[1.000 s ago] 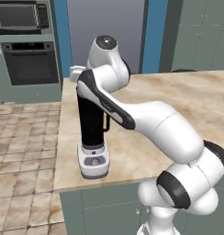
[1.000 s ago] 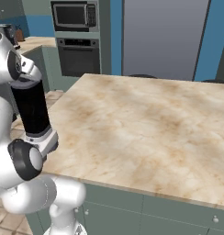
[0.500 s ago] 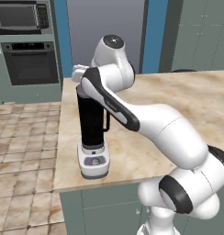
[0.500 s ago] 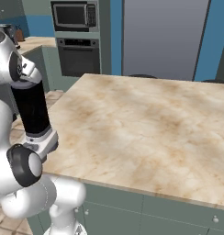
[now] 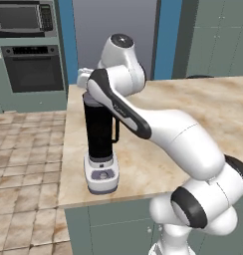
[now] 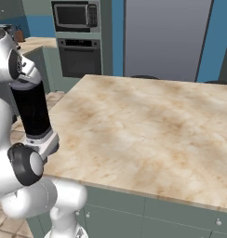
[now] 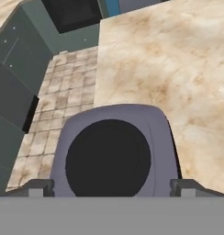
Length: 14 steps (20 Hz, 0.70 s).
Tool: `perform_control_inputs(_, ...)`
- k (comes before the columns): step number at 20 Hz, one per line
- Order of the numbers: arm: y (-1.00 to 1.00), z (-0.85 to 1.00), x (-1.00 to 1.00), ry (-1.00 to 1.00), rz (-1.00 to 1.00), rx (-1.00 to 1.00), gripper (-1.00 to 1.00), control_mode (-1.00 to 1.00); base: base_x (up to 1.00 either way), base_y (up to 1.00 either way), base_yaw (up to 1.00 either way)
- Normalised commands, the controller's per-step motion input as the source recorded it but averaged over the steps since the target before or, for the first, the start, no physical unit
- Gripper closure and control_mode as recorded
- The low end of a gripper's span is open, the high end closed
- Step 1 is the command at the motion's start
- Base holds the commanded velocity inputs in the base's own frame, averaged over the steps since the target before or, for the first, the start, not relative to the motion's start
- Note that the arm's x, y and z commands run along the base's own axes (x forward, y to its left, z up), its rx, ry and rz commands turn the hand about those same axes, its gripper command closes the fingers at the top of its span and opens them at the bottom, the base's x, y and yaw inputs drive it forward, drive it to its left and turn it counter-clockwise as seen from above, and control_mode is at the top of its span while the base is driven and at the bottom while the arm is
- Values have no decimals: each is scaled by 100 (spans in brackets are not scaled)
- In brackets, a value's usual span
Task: Grab the garlic and onion from the fridge, place them in the blender, close the lid, and turn on the blender to create a marinade.
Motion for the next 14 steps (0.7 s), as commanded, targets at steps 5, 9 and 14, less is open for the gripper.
perform_control_inputs(5, 0, 53, -32, -11, 0, 1, -100, -100, 0, 0, 0)
perform_control_inputs(9, 0, 35, -44, -20, 0, 0, -100, -100, 0, 0, 0)
perform_control_inputs(14, 2, -21, -100, -19, -19, -1, -100, -100, 0, 0, 0)
